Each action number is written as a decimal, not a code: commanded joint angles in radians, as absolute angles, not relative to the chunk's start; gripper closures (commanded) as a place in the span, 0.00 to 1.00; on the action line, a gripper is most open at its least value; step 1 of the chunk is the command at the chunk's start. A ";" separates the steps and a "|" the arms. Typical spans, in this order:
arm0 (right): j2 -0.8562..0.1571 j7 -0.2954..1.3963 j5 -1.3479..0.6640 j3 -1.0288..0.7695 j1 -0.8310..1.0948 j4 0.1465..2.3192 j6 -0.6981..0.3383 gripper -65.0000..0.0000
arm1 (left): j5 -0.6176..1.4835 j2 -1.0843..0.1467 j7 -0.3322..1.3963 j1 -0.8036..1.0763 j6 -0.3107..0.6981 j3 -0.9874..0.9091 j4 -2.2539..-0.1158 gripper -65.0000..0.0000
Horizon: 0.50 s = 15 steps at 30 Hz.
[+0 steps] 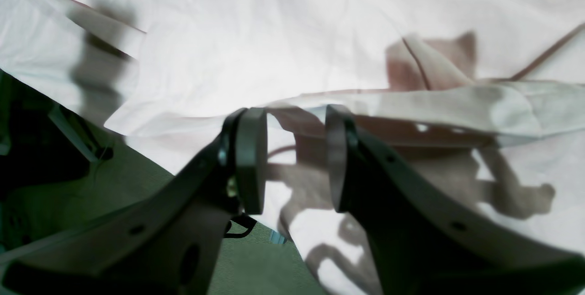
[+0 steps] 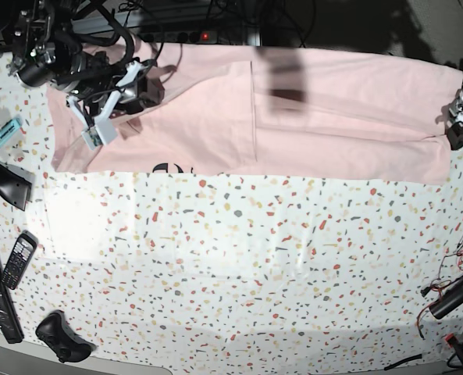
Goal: Fold the T-shirt properly
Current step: 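Grasp the opposite side edge with the left gripper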
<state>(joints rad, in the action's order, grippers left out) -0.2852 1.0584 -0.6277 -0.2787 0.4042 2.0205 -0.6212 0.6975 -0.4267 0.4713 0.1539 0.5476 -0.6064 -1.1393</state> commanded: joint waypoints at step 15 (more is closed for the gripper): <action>-0.294 1.040 -0.640 -0.282 0.399 2.036 -0.632 0.68 | 0.879 -0.413 0.554 0.144 0.698 -0.614 -1.101 0.53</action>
<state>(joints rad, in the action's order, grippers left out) -0.2852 1.0584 -0.6273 -0.2787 0.4042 2.0205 -0.6212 0.8761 -0.3958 0.5560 0.1490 0.6891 -0.6083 -1.0901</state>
